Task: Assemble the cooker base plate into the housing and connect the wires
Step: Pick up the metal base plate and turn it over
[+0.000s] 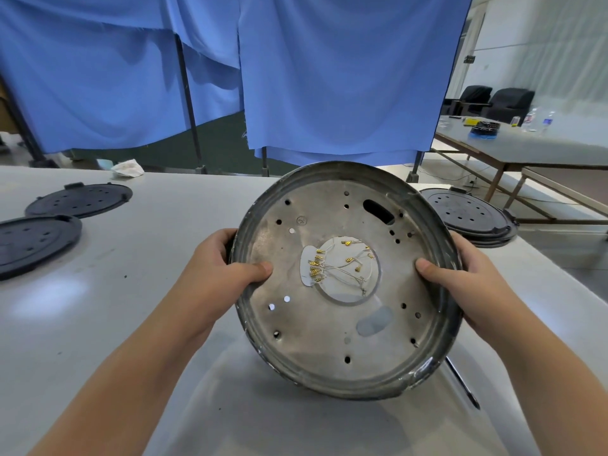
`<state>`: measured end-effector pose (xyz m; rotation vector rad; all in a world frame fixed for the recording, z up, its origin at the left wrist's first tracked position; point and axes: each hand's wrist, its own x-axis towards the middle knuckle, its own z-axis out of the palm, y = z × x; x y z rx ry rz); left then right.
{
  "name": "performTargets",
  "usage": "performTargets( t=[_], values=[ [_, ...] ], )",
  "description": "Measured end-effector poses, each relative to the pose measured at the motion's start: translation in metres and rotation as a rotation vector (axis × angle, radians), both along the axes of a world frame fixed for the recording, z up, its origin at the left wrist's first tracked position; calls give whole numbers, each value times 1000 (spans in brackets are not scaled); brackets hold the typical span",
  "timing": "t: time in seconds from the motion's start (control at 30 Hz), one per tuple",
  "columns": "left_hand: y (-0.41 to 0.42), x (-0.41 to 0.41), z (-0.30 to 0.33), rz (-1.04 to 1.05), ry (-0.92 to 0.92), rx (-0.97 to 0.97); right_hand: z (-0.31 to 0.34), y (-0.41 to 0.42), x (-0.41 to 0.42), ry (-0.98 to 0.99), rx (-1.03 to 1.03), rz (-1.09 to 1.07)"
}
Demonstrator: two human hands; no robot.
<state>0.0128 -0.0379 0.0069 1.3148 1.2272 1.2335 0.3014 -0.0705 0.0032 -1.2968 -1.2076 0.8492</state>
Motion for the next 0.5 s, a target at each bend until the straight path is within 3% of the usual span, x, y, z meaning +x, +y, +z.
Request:
performTargets(
  t=[0.5],
  values=[
    [-1,-2,0,14,32,151,5,-6,-3,-62,186,-67]
  ],
)
